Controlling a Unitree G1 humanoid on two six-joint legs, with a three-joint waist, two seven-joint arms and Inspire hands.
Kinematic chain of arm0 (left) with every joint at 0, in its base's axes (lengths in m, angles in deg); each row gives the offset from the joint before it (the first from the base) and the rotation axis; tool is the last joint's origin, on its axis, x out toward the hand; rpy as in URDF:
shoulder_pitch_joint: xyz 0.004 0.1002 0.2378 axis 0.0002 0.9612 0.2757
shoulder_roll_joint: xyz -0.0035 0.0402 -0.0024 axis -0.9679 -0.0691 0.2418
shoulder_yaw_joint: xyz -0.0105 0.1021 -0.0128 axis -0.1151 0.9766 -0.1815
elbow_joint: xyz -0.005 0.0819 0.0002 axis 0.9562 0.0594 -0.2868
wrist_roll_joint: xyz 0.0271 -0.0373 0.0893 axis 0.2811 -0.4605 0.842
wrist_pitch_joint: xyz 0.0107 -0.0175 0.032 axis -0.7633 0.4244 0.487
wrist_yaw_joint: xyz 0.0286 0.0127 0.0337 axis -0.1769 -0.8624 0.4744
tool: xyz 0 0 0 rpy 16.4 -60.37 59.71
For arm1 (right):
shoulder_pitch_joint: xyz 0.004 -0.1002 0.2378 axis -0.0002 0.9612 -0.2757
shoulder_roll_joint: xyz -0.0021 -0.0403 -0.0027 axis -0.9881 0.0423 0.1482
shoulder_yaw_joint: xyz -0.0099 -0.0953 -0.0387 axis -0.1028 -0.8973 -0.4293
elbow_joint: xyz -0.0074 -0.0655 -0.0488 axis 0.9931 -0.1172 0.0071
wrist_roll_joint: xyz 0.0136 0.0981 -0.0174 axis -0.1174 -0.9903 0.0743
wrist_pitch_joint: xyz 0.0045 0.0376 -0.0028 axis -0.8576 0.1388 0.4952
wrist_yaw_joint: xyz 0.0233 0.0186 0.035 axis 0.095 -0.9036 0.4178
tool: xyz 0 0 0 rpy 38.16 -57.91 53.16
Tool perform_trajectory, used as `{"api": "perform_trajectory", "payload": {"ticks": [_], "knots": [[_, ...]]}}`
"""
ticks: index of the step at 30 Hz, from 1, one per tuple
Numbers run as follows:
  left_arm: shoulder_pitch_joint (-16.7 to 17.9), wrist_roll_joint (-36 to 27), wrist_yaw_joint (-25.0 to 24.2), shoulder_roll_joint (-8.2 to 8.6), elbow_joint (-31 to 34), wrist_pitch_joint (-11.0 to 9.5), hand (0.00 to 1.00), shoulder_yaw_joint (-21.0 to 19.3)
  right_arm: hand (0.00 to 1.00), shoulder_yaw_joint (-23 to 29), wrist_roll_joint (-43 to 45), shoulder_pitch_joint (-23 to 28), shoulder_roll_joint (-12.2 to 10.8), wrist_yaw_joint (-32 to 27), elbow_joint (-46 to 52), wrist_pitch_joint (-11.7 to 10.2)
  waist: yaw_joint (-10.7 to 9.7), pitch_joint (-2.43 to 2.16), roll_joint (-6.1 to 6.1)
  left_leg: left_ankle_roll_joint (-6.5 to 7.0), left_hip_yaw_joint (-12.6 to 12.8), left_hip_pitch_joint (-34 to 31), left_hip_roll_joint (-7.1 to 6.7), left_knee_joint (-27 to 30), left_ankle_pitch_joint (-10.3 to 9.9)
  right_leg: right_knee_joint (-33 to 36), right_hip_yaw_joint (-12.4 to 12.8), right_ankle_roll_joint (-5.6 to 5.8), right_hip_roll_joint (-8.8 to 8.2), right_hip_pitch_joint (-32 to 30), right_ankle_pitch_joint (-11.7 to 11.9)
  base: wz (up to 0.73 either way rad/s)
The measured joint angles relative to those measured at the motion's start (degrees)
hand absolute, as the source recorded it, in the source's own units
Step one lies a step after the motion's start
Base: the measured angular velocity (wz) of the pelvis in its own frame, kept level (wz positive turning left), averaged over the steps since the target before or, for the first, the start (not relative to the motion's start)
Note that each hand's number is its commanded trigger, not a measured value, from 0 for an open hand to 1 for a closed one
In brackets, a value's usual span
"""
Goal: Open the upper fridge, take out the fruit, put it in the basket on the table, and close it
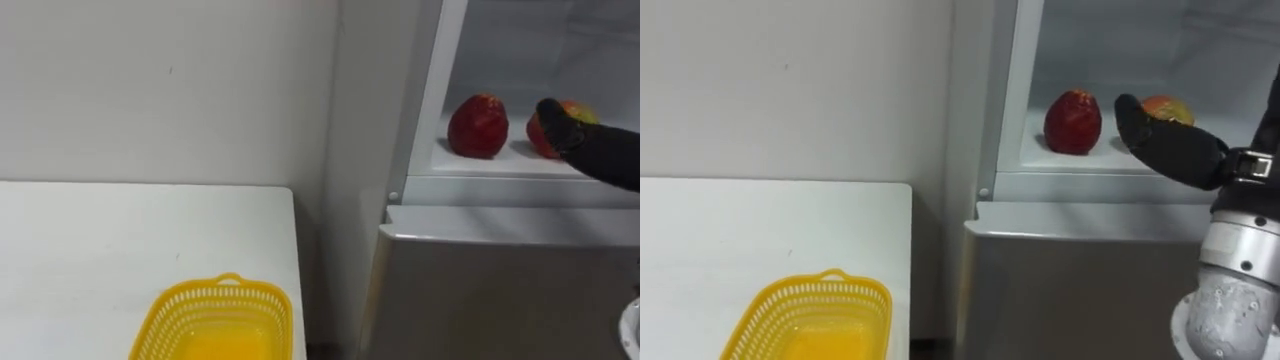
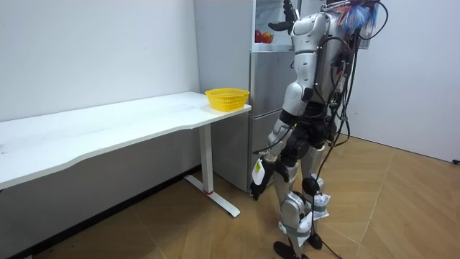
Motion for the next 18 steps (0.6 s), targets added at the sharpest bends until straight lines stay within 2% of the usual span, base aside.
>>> {"api": "perform_trajectory", "payload": {"ticks": [2,4,10,13,18], "knots": [[0.25,0.0,-0.83,-0.08,1.18,0.01,0.0,-0.18,0.0,-0.02,-0.88,-0.77,1.11,0.17,-1.78,0.15,0.0,-0.02,0.01,0.1,-0.51,-0.16,-0.17,0.06,0.06,0.02,-0.57,0.0,-0.21,0.0,0.0,0.1],[0.41,0.01,-1.43,-0.15,1.46,0.02,0.0,-0.26,0.0,-0.01,-0.89,-2.24,1.37,1.14,-2.8,0.16,-0.05,0.07,0.29,0.14,-0.56,-0.2,-0.22,0.06,0.08,0.01,-0.59,0.0,-0.26,-0.02,0.0,0.02],[0.29,0.57,-3.04,-0.39,2.26,0.04,0.0,-1.03,0.0,-0.06,-0.74,-6.07,2.31,2.02,-5.02,0.17,0.03,-0.06,0.69,0.14,-0.67,-0.18,-0.2,0.06,0.09,0.03,-0.67,0.0,-0.25,0.03,0.0,0.0],[0.19,0.57,-3.13,-0.49,2.6,0.04,0.0,-1.46,0.0,-0.49,-0.78,-6.68,3.34,2.7,-5.91,0.89,0.07,-0.06,0.68,0.14,-0.69,-0.22,-0.23,0.03,0.09,0.04,-0.67,0.0,-0.26,0.02,0.0,0.0],[0.12,0.56,-3.1,-0.68,2.61,0.04,0.0,-1.68,0.0,-1.37,-0.59,-6.7,3.47,3.8,-6.22,1.33,0.08,-0.06,0.63,0.14,-0.86,-0.33,-0.23,0.04,0.09,0.04,-0.73,0.0,-0.25,-0.06,0.0,0.0]]}}
